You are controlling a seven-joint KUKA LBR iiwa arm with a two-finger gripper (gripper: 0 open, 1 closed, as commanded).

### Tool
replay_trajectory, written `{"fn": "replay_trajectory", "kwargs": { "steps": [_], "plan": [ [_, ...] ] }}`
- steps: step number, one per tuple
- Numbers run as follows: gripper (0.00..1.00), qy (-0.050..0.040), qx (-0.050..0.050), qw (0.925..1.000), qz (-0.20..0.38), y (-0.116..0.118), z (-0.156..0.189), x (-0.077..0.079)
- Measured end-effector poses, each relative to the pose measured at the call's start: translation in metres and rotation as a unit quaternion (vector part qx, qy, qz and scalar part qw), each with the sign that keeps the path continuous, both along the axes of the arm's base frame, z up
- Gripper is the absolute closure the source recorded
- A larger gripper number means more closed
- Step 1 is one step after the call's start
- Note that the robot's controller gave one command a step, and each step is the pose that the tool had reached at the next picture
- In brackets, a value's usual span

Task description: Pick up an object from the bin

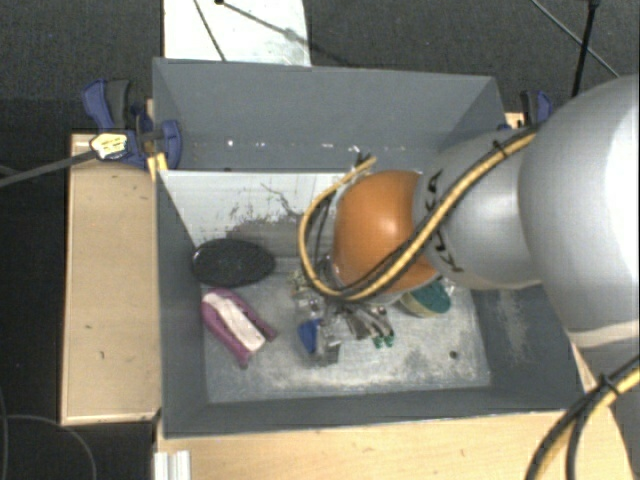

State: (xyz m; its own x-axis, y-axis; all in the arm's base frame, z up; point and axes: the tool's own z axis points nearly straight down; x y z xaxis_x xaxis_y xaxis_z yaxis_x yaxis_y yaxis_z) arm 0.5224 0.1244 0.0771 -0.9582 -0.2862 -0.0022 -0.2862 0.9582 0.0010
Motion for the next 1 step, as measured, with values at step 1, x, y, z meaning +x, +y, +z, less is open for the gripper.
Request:
{"fn": "replay_trajectory", "kwargs": {
  "steps": [1],
  "plan": [
    [1.0,-0.0045,0.0,1.0,0.005,-0.005,0.1469,0.0005]
  ]
}}
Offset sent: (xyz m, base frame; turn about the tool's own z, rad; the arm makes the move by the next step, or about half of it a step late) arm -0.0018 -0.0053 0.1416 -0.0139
